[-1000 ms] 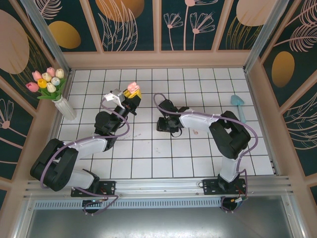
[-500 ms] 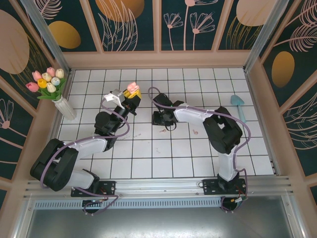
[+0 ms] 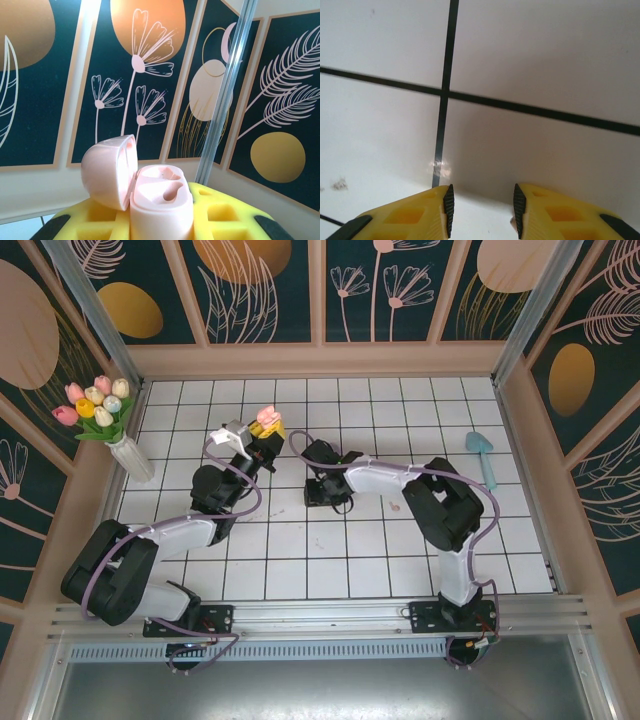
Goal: Insert the wireless bluetooth earbuds into the charging case
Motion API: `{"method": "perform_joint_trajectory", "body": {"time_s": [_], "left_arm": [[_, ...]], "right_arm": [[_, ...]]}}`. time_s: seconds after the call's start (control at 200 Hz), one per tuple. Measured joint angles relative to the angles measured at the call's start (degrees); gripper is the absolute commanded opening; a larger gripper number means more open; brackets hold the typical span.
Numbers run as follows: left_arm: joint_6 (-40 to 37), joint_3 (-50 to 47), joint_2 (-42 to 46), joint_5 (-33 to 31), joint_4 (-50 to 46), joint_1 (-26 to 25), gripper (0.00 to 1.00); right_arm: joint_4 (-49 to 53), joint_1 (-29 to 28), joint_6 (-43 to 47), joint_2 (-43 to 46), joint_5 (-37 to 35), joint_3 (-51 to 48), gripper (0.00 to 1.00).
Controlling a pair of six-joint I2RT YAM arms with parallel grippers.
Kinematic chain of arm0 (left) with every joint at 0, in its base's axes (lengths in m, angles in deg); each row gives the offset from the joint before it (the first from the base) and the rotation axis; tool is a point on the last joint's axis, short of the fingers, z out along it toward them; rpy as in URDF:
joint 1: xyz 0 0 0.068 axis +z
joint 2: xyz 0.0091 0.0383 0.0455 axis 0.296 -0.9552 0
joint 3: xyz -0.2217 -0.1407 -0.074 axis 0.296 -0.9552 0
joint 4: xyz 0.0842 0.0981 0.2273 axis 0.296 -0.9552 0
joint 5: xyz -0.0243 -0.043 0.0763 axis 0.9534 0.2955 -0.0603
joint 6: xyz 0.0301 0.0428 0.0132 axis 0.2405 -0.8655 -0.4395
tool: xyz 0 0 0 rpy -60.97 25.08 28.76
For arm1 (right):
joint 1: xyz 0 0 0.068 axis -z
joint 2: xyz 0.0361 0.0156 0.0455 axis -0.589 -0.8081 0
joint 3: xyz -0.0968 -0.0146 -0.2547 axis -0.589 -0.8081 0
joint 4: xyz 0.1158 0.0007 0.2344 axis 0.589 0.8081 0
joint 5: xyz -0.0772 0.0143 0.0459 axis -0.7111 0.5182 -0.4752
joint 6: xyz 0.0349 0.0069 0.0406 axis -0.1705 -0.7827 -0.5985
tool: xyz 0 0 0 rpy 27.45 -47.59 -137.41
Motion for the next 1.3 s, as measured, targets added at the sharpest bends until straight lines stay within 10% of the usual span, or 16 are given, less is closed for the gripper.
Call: {"method": "perform_joint_trajectory", "body": {"time_s": [1.301], "left_arm": [[0.1, 0.0, -0.7, 0.0, 0.4, 0.0, 0.00]], "right_arm": [[-5.1, -4.7, -16.3, 15.6, 1.9, -17.3, 0.58]]}}
